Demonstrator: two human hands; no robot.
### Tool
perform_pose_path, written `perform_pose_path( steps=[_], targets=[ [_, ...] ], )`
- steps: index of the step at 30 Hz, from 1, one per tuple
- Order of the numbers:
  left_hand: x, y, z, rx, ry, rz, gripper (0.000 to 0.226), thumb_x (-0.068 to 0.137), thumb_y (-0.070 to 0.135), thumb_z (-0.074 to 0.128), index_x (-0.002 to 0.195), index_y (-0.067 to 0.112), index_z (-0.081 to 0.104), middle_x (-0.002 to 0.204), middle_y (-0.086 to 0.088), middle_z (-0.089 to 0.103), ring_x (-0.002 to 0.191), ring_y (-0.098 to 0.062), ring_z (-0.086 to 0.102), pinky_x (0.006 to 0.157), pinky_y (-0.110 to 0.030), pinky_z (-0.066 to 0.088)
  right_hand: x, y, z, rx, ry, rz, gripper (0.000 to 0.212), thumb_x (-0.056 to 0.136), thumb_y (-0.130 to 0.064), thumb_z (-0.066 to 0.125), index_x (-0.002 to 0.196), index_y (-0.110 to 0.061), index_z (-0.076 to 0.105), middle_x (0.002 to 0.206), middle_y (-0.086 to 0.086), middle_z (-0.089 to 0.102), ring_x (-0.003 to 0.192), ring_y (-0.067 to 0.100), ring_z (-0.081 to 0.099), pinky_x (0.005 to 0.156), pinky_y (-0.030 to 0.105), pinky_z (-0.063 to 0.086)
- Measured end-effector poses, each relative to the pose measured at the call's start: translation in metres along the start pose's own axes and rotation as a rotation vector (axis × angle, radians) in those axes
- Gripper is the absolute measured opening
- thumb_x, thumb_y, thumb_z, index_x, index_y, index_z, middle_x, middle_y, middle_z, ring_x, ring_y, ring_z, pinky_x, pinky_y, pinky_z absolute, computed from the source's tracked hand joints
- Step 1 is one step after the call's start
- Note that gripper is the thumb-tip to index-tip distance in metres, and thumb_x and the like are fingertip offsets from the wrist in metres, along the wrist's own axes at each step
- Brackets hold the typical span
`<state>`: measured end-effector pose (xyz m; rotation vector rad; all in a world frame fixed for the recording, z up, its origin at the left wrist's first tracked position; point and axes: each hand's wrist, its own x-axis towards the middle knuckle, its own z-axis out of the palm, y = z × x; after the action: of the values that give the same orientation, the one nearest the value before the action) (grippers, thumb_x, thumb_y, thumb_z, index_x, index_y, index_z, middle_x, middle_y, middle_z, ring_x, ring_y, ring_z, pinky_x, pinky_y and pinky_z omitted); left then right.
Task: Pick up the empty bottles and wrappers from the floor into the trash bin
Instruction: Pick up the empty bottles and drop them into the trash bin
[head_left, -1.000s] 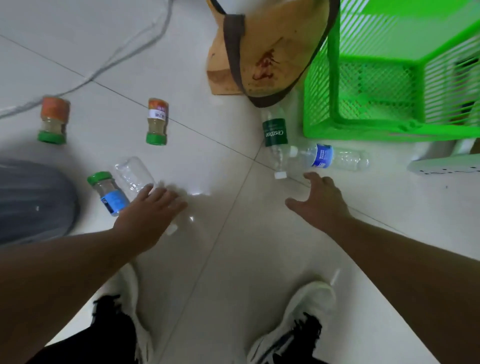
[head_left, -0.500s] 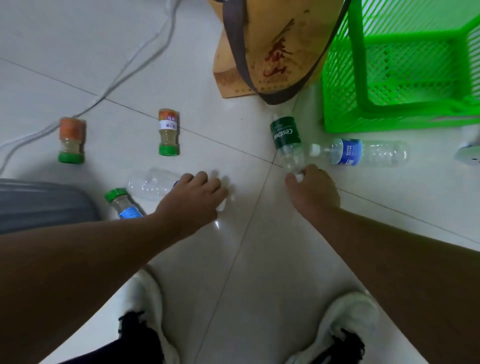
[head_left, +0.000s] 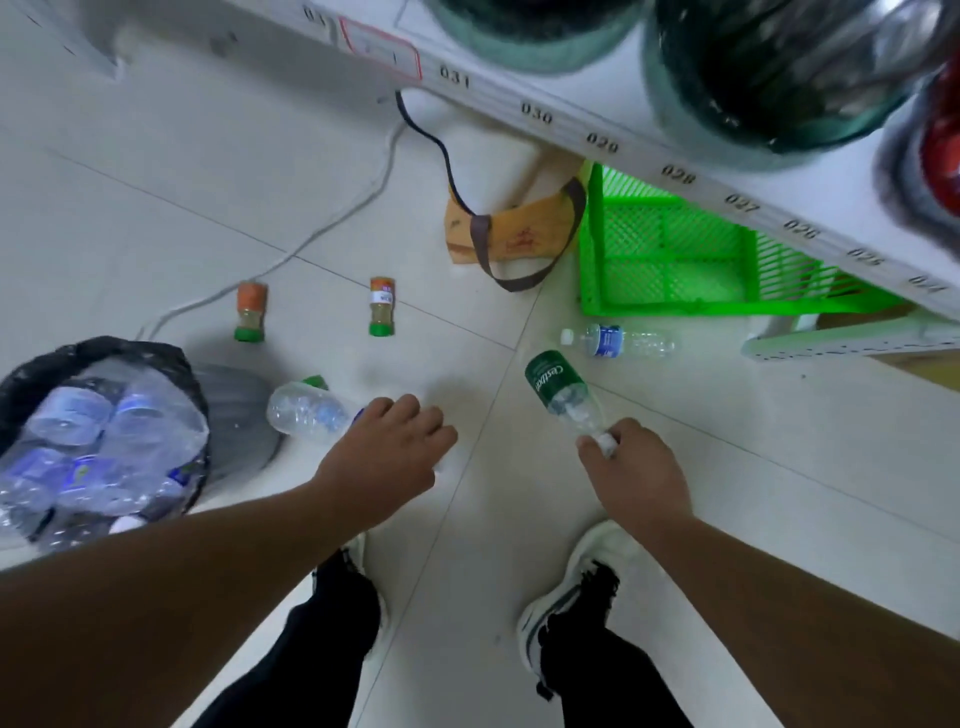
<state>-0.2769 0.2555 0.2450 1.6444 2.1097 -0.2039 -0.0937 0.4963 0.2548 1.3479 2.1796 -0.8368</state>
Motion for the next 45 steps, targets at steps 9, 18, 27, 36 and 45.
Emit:
perform_pose_path(
  steps=[9,18,27,36,45],
  targets=[
    [-0.068,-0.029,-0.078,-0.110,0.116,-0.057,0.035,0.083,0.031,0.057,0.116,0.021,0.060,0.110,-0.003,0.061,0.100,-0.030,0.055,0.083,-0.045,0.046,-0.073,-0.061,-0.043,0.001,0.041,0.020,0.029,0.096,-0.046,0.063,0.088,-0.019,0.060,0.083,0.002,0.066,0.075,0.022,0.062,0.063,0.035,0.045],
    [-0.167,-0.078,-0.104,-0.444,0.289,-0.201,0.042,0.090,0.035,0.068,0.131,0.027,0.067,0.140,-0.001,0.060,0.127,-0.027,0.054,0.103,-0.047,0.044,-0.115,-0.142,-0.022,0.040,-0.015,-0.013,0.027,0.096,-0.044,0.064,0.085,-0.020,0.059,0.080,0.002,0.066,0.073,0.019,0.059,0.063,0.038,0.042],
    [-0.280,-0.097,-0.057,-0.469,0.392,-0.478,0.049,0.101,0.044,0.068,0.148,0.048,0.052,0.153,0.013,0.045,0.139,-0.013,0.043,0.104,-0.034,0.046,-0.125,-0.213,0.034,-0.062,-0.184,-0.234,0.028,0.095,-0.044,0.066,0.089,-0.018,0.060,0.083,0.004,0.066,0.077,0.029,0.061,0.069,0.039,0.046],
    [-0.324,-0.096,-0.032,-0.492,0.423,-0.612,0.060,0.095,0.028,0.076,0.149,0.043,0.055,0.162,0.009,0.041,0.147,-0.019,0.041,0.109,-0.038,0.047,-0.139,-0.240,0.044,-0.113,-0.242,-0.299,0.032,0.093,-0.049,0.067,0.090,-0.018,0.061,0.087,0.004,0.067,0.086,0.031,0.064,0.074,0.038,0.049],
    [-0.319,-0.171,0.003,-0.509,0.331,-0.549,0.065,0.085,0.010,0.078,0.144,0.032,0.063,0.162,-0.002,0.046,0.152,-0.026,0.041,0.112,-0.041,0.047,-0.157,-0.300,0.103,-0.042,-0.191,-0.260,0.033,0.092,-0.053,0.065,0.084,-0.021,0.057,0.081,-0.001,0.066,0.074,0.018,0.062,0.063,0.036,0.043]
  ],
)
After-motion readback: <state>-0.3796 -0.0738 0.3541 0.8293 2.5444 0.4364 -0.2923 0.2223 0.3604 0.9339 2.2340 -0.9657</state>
